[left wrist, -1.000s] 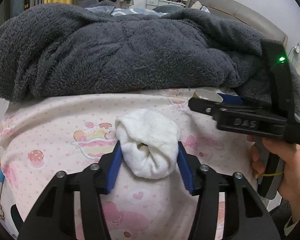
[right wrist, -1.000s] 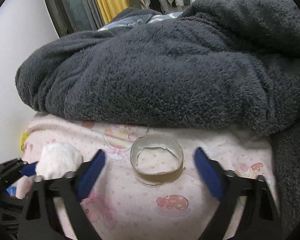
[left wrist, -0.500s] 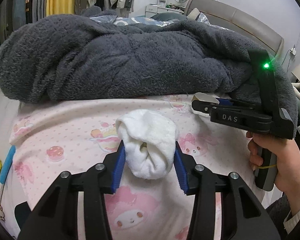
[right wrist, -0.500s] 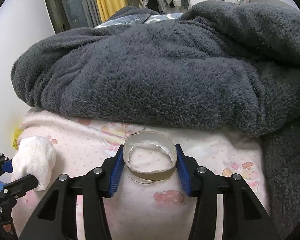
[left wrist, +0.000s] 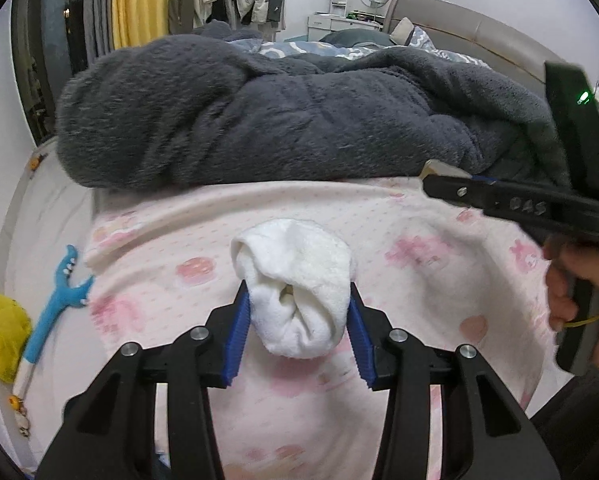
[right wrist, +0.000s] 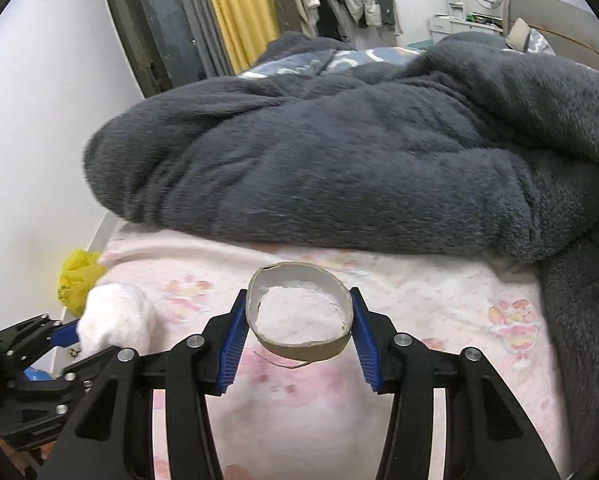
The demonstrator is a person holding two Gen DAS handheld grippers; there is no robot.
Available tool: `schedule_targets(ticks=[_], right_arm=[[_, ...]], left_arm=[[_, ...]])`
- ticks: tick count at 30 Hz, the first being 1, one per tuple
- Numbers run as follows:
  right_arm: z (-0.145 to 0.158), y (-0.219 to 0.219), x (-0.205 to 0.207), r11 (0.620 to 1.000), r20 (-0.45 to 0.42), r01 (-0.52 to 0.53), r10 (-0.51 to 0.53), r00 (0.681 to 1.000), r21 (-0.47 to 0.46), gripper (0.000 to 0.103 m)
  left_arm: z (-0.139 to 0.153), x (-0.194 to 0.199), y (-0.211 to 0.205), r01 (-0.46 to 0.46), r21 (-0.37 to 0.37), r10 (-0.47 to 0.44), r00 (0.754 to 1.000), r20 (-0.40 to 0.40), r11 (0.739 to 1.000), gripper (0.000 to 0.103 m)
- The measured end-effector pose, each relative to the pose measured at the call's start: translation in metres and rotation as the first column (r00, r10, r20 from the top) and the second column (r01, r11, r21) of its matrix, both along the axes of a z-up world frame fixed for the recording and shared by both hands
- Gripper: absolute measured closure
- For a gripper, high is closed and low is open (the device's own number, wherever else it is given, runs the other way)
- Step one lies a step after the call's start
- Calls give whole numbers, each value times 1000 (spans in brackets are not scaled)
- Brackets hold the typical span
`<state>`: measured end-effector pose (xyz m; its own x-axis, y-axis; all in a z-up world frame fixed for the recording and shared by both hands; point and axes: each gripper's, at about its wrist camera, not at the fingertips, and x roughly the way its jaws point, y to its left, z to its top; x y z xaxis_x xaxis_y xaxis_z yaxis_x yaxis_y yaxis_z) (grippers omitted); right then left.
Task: Collect trash
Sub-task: 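Carry the tape core with the right gripper while the left gripper drops the sock in the bin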
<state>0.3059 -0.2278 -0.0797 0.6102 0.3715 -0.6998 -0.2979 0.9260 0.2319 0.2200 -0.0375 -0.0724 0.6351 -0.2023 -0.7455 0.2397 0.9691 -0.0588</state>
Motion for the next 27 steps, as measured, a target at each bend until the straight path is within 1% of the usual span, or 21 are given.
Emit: schedule_targets(ticks=[5, 8, 11, 15, 19, 27], right_arm=[[9, 30, -15, 998, -1, -59, 59, 998, 14, 54], [14, 47, -25, 996, -12, -84, 84, 996, 43, 54], [19, 60, -37, 994, -5, -101, 101, 995, 41, 54], [22, 74, -57, 991, -7, -123, 124, 992, 46, 54], [22, 90, -73, 988, -14, -140, 142, 990, 67, 54], [30, 119, -94, 976, -11, -181, 183, 983, 125, 54]], left_arm=[[5, -13, 22, -33, -13, 33, 999, 7, 999, 55], [7, -22, 34, -53, -23, 53, 999, 8, 998, 55], [9, -33, 47, -75, -26, 76, 997, 11, 997, 55], [11, -47, 62, -104, 3, 104, 994, 23, 995, 55], [8, -56, 78, -129, 22, 129, 991, 23, 991, 55], [-4, -70, 113, -193, 5, 193, 981, -9, 981, 55]])
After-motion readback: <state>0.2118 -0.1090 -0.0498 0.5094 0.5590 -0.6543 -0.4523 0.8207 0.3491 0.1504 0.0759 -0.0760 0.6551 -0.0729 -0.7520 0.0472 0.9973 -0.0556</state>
